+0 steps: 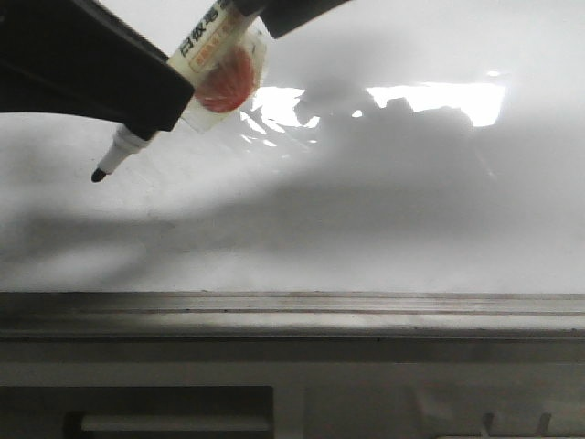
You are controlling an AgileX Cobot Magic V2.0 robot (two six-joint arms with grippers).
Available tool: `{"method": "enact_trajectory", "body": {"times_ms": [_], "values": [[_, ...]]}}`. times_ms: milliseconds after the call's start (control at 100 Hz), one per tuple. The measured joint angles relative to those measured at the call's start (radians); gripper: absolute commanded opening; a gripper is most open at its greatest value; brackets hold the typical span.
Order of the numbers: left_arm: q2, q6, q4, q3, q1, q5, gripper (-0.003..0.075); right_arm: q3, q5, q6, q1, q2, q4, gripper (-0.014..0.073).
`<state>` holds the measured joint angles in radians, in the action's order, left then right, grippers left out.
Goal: Write number 6 on whiteboard
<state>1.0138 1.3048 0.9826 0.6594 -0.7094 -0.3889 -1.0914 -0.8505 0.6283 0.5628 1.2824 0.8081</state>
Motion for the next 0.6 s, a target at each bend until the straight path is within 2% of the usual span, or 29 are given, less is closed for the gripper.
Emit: {"method": "enact_trajectory", "body": {"times_ms": [50,120,190,310,360,420,600], "values": [[0.0,0.0,0.0,0.0,0.0,0.0,0.0009,-0.002,0.0,0.004,0.0,0.0,0.003,-0.0065],[0.001,0.0,-0.001,0.0,0.0,0.0,0.0083,-0.002,-0.002,0.007,0.0,0.0,0.003,-0.0064],[0.001,0.0,-0.001,0.0,0.0,0.0,0.0197,-0.002,-0.002,0.012,0.0,0.0,0.003,-0.0064],[-0.003,-0.002,0.023,0.0,0.0,0.012,0.0462,-0.002,0.01,0.025,0.0,-0.002,-0.013,-0.0064],[-0.012,-0.002,0.04,0.0,0.0,0.03,0.0524,-0.002,0.022,0.029,0.0,-0.011,-0.018,-0.0062],[-0.034,-0.002,0.063,0.0,0.0,0.062,0.0536,0.014,0.053,0.033,0.0,-0.032,-0.021,-0.0054],[-0.135,-0.014,0.128,0.0,0.047,0.124,0.0482,0.154,0.179,0.035,0.0,-0.18,-0.025,-0.0053]]}}
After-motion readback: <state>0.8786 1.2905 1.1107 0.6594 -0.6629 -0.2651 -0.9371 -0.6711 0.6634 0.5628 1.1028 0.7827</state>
